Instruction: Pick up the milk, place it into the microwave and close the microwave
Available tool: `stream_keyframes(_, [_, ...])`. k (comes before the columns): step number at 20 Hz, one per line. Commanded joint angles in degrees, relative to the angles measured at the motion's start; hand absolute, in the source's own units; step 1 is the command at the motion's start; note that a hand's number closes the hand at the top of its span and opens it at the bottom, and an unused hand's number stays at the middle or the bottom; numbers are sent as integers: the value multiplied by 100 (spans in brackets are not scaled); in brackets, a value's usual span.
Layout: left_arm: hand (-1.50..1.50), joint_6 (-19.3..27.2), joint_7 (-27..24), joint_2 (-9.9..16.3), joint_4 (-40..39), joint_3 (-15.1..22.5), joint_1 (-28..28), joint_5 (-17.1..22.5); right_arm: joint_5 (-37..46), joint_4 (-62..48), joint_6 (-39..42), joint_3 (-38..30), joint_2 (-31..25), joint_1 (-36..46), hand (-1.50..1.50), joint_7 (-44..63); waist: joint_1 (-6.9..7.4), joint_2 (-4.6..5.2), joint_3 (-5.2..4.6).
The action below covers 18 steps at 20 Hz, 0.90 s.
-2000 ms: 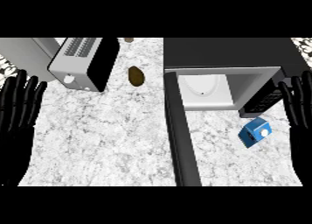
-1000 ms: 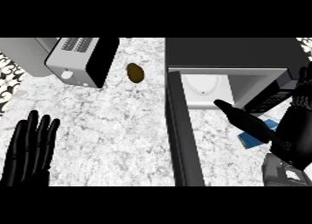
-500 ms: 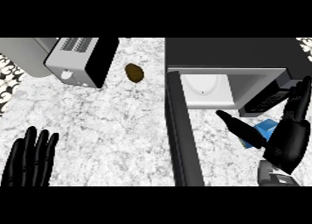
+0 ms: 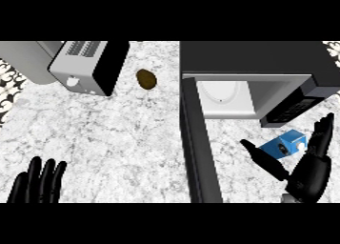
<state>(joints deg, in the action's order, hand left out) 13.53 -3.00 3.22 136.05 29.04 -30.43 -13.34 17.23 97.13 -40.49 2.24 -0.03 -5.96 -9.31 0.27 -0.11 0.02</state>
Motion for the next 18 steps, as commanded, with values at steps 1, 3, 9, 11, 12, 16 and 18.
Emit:
stream_keyframes(1, [-150, 317, -270, -109, -116, 817, -348, -579, -693, -496, -122, -80, 3, -450, -150, -989, 5, -6, 6])
stream_keyframes(3, [-150, 137, 390, 131, 383, 234, -49, -202, -1084, -641, 169, -441, -13, -477, -150, -1366, -20, 2, 4])
stream_keyframes(9, [-150, 215, -124, 364, 77, 16, -73, 272, -1804, -1377, 53, -381, 2, -353, -150, -2215, -8, 3, 0])
stream_keyframes(11, [-150, 419, 172, 341, 599, 586, -365, -291, -2048, -2041, 629, -1026, -40, -89, -150, -2819, 17, 1, 5])
stream_keyframes(12, [-150, 442, 99, 141, -138, 192, 276, -23, -2048, -1797, 779, -946, -137, -86, -150, -2525, -19, 8, 0])
stream_keyframes(16, [-150, 623, -121, 322, 185, 697, -254, -384, -2506, -2918, 1142, -1385, -44, 138, -150, -3489, 10, 4, 4])
stream_keyframes(18, [-150, 483, 125, 656, 496, 240, -309, 31, -2666, -2954, 1290, -1542, -256, 276, -150, -3430, 5, 7, 1])
